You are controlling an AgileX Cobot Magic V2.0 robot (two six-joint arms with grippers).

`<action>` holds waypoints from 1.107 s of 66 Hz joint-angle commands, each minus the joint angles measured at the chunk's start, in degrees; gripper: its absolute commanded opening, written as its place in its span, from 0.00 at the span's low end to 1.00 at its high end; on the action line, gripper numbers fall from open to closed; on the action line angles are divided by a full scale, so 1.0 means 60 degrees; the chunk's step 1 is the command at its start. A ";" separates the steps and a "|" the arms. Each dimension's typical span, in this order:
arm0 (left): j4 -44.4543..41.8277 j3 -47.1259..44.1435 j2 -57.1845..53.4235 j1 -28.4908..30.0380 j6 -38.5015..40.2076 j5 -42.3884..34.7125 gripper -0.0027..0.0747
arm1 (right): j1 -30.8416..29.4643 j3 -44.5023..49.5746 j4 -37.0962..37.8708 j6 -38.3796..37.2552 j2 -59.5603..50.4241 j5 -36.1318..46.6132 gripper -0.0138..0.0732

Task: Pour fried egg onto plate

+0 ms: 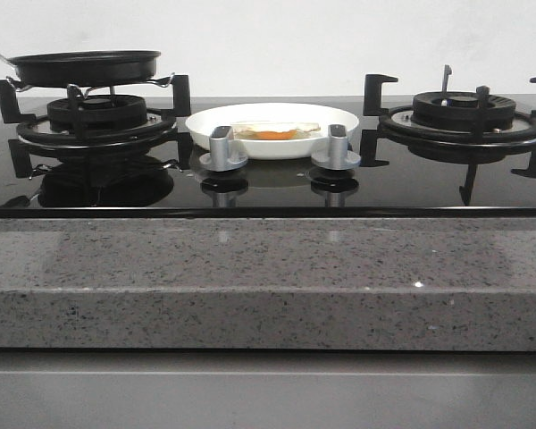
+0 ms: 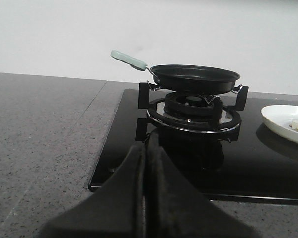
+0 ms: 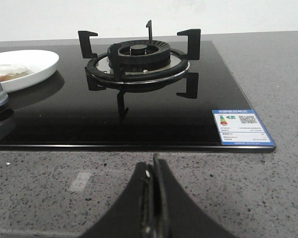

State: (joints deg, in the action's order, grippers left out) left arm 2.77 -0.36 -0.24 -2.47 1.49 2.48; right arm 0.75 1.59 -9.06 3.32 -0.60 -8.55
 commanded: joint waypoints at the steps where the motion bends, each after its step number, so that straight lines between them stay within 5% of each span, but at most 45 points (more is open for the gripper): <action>1: 0.0049 -0.0042 -0.0125 -0.0007 0.0066 -0.0795 0.01 | -0.0039 -0.0085 0.0013 0.0114 -0.0181 0.0821 0.08; 73: 0.0049 -0.0042 -0.0125 -0.0007 0.0066 -0.0795 0.01 | 0.0162 -0.0085 0.1664 -0.1005 -0.0198 0.2108 0.08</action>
State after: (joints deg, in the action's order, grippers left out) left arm 2.77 -0.36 -0.24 -2.47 1.49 2.48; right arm 1.57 1.59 0.00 -2.48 -0.60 -1.50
